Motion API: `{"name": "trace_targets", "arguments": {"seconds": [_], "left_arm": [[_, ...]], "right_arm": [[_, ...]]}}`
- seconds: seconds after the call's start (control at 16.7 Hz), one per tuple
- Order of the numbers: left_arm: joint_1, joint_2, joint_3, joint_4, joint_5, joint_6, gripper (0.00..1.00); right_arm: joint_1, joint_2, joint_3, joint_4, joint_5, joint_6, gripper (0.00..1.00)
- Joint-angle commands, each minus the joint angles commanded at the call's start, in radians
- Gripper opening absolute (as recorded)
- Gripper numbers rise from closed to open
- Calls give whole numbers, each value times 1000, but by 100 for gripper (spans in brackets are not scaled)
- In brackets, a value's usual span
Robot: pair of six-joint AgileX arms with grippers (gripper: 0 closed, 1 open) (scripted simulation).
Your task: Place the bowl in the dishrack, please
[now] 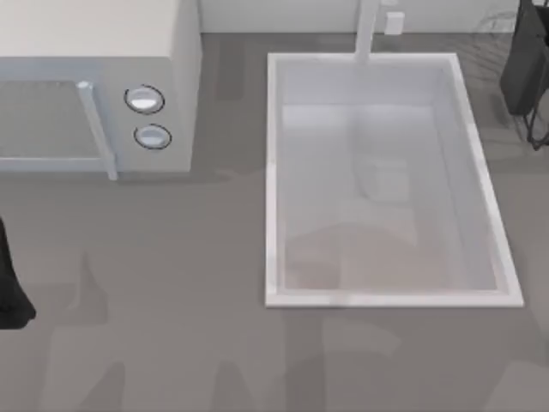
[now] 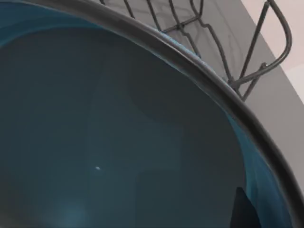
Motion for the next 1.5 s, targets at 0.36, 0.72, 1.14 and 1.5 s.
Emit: {"name": "trace_targets", "arguments": {"seconds": [0.36, 0.72, 1.14, 1.5], "left_arm": [[0, 0, 0, 0, 0, 0, 100], [0, 0, 0, 0, 0, 0, 100], [0, 0, 0, 0, 0, 0, 100], [0, 0, 0, 0, 0, 0, 100]], "right_arm": [[-45, -284, -268, 532, -207, 13, 0], [-66, -461, -395, 768, -319, 12, 0], [-59, -448, -393, 781, -315, 13, 0], [28, -187, -420, 1063, -225, 12, 0]]}}
